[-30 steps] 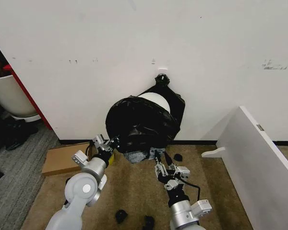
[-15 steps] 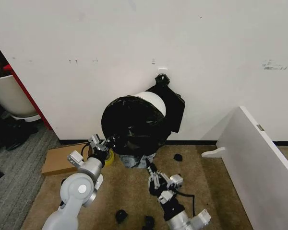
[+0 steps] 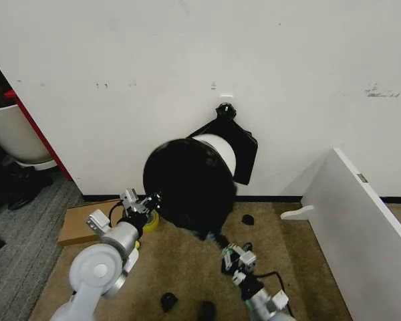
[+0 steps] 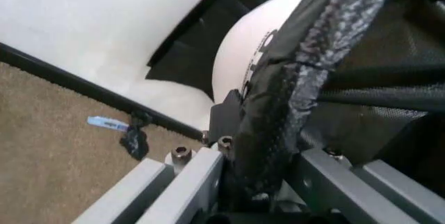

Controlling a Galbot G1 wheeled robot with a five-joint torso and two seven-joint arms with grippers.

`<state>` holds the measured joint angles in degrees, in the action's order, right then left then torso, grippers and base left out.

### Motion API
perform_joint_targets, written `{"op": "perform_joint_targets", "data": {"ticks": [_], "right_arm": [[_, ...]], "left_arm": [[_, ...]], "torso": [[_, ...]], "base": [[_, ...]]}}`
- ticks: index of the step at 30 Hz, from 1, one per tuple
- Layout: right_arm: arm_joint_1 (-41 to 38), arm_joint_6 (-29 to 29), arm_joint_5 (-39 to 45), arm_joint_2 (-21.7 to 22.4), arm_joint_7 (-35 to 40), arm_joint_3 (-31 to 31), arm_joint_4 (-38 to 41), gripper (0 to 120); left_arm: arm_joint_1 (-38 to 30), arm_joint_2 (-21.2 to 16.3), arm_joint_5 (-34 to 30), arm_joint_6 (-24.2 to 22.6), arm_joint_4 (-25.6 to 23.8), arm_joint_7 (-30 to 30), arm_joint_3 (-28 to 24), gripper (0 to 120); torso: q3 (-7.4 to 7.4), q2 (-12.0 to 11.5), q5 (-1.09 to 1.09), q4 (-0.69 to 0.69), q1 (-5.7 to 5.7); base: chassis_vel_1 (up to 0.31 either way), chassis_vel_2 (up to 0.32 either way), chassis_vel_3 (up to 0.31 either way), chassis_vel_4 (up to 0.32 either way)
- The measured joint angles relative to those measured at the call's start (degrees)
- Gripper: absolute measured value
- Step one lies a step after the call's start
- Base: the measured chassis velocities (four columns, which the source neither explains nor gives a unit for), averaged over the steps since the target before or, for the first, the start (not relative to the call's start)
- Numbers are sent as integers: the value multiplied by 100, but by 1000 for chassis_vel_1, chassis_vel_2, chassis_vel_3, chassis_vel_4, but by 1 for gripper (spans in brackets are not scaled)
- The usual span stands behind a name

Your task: Place the garbage bag over the trash bin.

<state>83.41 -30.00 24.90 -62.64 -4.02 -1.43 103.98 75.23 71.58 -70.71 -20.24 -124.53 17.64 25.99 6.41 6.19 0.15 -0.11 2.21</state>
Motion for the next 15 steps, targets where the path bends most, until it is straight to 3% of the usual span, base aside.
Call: {"op": "perform_joint_targets", "data": {"ticks": [5, 8, 13, 15], "right_arm": [[-513, -510, -573, -208, 376, 301, -1010, 0], [-554, -705, -512, -217, 467, 398, -1106, 11], [-322, -793, 292, -27, 291, 402, -527, 27], [-213, -429, 832, 111, 1086, 398, -70, 36]], "left_arm": [[131, -130, -257, -661, -624, 522, 168, 0], [174, -219, -125, -888, -811, 640, 230, 0], [152, -218, 679, -760, -294, 626, 4, 0], [140, -204, 975, -578, 35, 624, -117, 0]], "torso": [[0, 0, 1, 0, 1], [0, 0, 1, 0, 0], [0, 0, -1, 0, 0], [0, 0, 0, -1, 0]], "base": [[0, 0, 0, 0], [0, 0, 0, 0], [0, 0, 0, 0], [0, 0, 0, 0]]}}
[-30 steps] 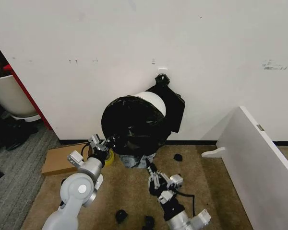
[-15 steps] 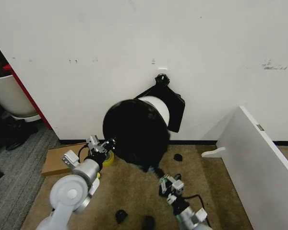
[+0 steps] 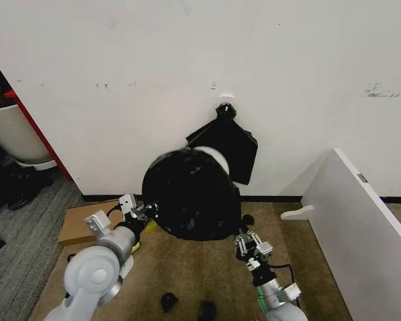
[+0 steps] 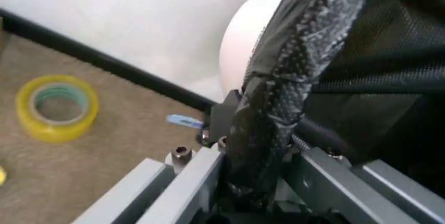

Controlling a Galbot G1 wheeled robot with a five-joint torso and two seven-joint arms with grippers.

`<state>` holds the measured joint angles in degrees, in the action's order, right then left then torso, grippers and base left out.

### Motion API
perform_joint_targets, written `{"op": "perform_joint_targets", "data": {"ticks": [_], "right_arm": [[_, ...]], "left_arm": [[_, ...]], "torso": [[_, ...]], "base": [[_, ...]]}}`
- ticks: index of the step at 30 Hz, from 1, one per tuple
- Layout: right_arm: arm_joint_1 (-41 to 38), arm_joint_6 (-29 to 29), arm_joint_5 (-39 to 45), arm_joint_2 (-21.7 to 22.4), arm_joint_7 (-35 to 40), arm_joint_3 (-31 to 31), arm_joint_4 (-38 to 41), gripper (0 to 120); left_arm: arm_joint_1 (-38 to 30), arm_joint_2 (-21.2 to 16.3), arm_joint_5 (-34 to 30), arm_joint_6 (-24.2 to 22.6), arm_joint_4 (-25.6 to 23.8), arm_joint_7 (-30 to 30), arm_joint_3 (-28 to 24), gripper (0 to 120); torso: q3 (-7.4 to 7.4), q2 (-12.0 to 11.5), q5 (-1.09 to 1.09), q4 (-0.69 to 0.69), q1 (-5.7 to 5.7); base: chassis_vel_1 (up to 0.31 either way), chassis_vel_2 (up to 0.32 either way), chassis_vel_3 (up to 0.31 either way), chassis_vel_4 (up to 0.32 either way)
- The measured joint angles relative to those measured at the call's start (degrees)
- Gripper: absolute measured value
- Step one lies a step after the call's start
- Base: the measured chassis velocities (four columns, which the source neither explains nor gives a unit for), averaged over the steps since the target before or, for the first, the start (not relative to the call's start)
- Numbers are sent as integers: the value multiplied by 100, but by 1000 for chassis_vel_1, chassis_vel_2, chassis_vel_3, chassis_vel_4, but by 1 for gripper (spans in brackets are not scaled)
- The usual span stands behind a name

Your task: Place the garbage bag over the trash bin.

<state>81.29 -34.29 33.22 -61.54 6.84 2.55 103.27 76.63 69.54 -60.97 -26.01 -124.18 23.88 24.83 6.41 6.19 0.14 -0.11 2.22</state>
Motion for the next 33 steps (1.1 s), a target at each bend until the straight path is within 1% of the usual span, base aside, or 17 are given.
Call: {"op": "perform_joint_targets", "data": {"ticks": [3, 4, 7, 10, 11, 13, 14, 15, 17, 19, 20, 24, 27, 28, 29, 30, 33], "right_arm": [[155, 487, 342, 77, 1244, -34, 569, 48], [155, 487, 342, 77, 1244, -34, 569, 48], [310, 788, 237, 60, 1997, -127, 1093, 59], [506, 940, -188, 21, 2189, -316, 1713, 74], [506, 940, -188, 21, 2189, -316, 1713, 74], [647, 1073, -706, 18, 2170, -519, 2112, 81], [736, 1249, -1141, 19, 2157, -669, 2307, 86], [784, 1373, -1454, 21, 2151, -772, 2392, 87], [827, 1654, -2149, 26, 2185, -1009, 2471, 83], [777, 2018, -2801, 12, 2349, -1162, 2411, 74], [777, 2018, -2801, 12, 2349, -1162, 2411, 74], [522, 2667, -3573, -33, 2729, -1292, 2206, 58], [284, 3537, -3610, -23, 2971, -1463, 2241, 46], [284, 3537, -3610, -23, 2971, -1463, 2241, 46], [198, 3811, -3554, -22, 3033, -1510, 2256, 41], [94, 4052, -3441, -20, 3090, -1568, 2272, 38], [-278, 4417, -2898, -24, 3167, -1779, 2303, 25]], "left_arm": [[1, 23, 94, 112, 179, -6, -84, 0], [1, 23, 94, 112, 179, -6, -84, 0], [8, 42, 221, 235, 271, -35, -214, 0], [20, 59, 470, 464, 352, -150, -427, 0], [20, 59, 470, 464, 352, -150, -427, 0], [41, 88, 655, 635, 382, -240, -617, 0], [68, 123, 797, 740, 391, -311, -725, 0], [88, 146, 883, 801, 395, -353, -773, 0], [122, 207, 1095, 918, 412, -417, -847, 0], [144, 263, 1260, 982, 440, -438, -886, 0], [144, 263, 1260, 982, 440, -438, -886, 0], [164, 303, 1443, 1028, 546, -461, -933, 0], [149, 302, 1490, 1052, 647, -483, -965, 0], [149, 302, 1490, 1052, 647, -483, -965, 0], [110, 302, 1497, 1055, 699, -489, -990, 0], [69, 309, 1507, 1055, 753, -499, -1011, 0], [17, 352, 1522, 1057, 847, -511, -1040, 0]], "torso": [[0, 0, 0, 0, 0], [0, 0, 0, 0, 0], [0, 0, 1, 0, 0], [0, 0, 0, 0, -1], [0, 0, 0, 0, -1], [-1, 0, 1, 0, -1], [-1, 0, -2, 0, -1], [-1, 0, -2, -1, -1], [-1, 1, -1, -1, -1], [-1, 1, 0, 0, -1], [-1, 1, 0, 0, -1], [-1, 1, 1, 0, -1], [-1, 1, 1, 2, -1], [-1, 1, 1, 2, -1], [0, 1, 1, 2, -1], [0, 1, 0, -1, -1], [0, 1, 0, 0, -1]], "base": [[0, 0, 0, 0], [0, 0, 0, 0], [0, 0, 0, 0], [0, 0, 0, 0], [0, 0, 0, 0], [0, 0, 0, 0], [0, 0, 0, 0], [0, 0, 0, 0], [0, 0, 0, 0], [0, 0, 0, 0], [0, 0, 0, 0], [0, 0, 0, 0], [0, 0, 0, 0], [0, 0, 0, 0], [0, 0, 0, 0], [0, 0, 0, 0], [0, 0, 0, 0]]}}
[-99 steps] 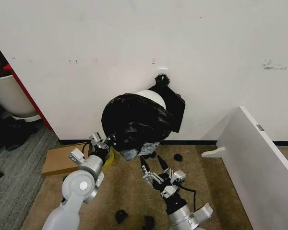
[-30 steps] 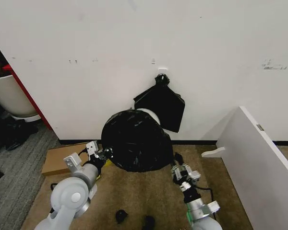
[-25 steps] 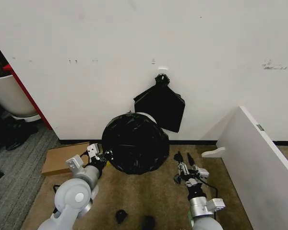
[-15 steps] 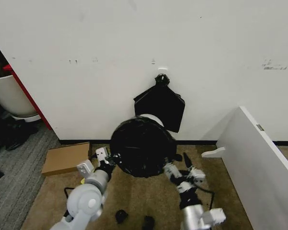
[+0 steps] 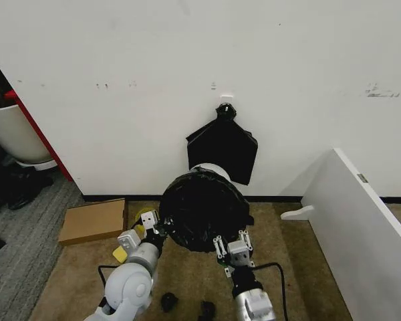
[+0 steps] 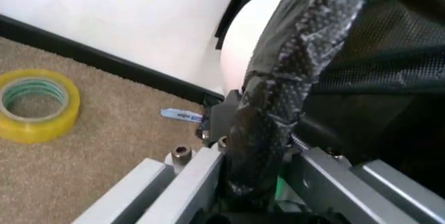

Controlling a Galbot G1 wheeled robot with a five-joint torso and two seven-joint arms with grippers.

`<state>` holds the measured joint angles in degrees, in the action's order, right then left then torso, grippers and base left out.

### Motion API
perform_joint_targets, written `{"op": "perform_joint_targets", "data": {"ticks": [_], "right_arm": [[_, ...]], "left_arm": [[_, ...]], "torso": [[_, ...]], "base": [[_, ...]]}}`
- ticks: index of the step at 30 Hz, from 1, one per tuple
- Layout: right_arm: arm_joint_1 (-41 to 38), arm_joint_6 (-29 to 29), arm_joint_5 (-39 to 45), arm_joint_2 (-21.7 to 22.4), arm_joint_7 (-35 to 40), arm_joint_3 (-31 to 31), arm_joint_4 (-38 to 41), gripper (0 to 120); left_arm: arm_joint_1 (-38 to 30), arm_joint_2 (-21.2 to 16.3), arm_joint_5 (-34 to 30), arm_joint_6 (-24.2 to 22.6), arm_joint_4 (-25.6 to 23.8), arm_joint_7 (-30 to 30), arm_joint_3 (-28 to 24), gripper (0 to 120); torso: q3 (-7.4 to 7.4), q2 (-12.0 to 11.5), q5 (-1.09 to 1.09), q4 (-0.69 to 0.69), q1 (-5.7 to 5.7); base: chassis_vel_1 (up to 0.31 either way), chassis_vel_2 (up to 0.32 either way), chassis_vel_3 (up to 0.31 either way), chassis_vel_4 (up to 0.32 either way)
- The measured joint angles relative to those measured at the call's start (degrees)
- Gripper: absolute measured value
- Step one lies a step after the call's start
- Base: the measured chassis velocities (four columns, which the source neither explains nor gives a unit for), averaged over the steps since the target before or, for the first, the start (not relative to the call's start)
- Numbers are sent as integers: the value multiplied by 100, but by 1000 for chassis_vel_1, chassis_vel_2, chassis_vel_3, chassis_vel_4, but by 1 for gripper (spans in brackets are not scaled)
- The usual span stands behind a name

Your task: Place the garbage bag over the trash bin.

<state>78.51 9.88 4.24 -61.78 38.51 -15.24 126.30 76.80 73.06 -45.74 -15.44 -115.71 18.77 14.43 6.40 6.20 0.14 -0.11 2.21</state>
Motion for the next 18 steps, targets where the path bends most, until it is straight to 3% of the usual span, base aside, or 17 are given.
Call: {"op": "perform_joint_targets", "data": {"ticks": [5, 8, 18], "right_arm": [[-500, 194, 451, -15, -10, -201, -49, 8], [-985, 812, 1062, -54, 390, -372, -113, 0], [-1971, 1836, 2063, -327, 1253, -403, -826, 0]], "left_arm": [[-78, 62, -22, 0, 116, -5, -29, 0], [-113, 119, -25, 37, 196, -94, -72, 0], [-70, 198, 183, 186, 298, -300, -113, 0]], "torso": [[0, 0, 0, 1, 0], [0, 0, 0, 0, 0], [1, 0, 0, 0, 1]], "base": [[0, 0, 0, 0], [0, 0, 0, 0], [0, 0, 0, 0]]}}
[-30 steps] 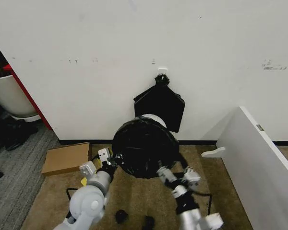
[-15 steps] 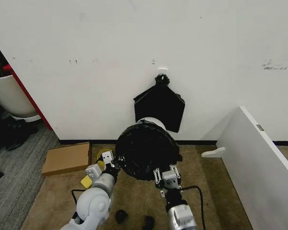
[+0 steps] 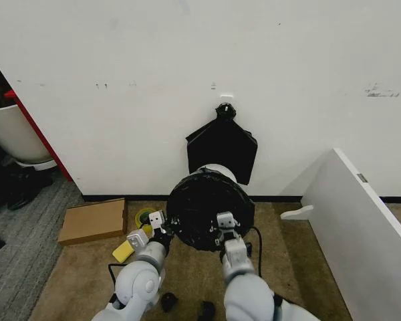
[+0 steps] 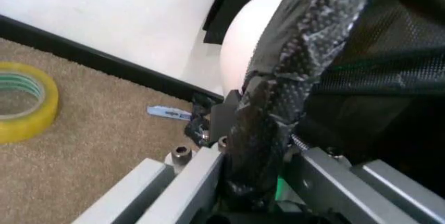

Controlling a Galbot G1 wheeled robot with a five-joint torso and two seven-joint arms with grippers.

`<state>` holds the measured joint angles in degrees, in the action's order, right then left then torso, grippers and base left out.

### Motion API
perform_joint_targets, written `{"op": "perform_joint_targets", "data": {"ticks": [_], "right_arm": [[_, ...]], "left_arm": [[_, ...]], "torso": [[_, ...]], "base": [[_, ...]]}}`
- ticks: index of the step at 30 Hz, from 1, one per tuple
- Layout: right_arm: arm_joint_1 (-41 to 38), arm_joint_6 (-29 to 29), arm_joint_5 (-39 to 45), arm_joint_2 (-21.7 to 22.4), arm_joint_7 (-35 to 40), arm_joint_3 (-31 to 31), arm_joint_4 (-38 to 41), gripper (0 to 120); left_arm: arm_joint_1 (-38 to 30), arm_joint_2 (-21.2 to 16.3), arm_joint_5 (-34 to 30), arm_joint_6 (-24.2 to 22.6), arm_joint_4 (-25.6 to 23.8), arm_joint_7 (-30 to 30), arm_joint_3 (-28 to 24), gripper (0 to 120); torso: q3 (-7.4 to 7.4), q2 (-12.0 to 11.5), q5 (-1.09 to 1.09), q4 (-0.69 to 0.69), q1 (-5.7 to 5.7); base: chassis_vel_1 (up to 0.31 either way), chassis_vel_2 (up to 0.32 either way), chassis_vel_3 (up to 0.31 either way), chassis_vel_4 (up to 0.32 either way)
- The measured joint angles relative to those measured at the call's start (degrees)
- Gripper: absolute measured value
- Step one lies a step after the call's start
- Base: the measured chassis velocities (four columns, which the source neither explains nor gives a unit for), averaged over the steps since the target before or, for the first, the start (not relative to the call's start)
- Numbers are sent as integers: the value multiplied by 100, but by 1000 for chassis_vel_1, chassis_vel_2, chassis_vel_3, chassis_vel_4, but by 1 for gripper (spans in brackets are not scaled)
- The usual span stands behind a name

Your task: Place the garbage bag over the trash bin.

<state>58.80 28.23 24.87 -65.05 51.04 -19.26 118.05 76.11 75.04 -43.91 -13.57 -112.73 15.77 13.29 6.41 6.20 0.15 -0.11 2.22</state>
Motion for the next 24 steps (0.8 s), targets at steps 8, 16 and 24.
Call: {"op": "perform_joint_targets", "data": {"ticks": [8, 16, 24], "right_arm": [[-657, 302, 454, -367, 360, -63, -852, 0], [-1127, 276, 382, -722, 374, -25, -1612, 0], [-1483, 265, 346, -951, 378, 80, -2197, 0]], "left_arm": [[98, 38, 123, 20, -83, -40, -24, 0], [225, 59, 245, 21, -182, -77, 5, 0], [325, 62, 290, 25, -304, -93, 34, 0]], "torso": [[0, 0, 0, 0, 0], [0, 0, 0, 0, 0], [0, 0, 0, 0, -1]], "base": [[0, 0, 0, 0], [0, 0, 0, 0], [0, 0, 0, 0]]}}
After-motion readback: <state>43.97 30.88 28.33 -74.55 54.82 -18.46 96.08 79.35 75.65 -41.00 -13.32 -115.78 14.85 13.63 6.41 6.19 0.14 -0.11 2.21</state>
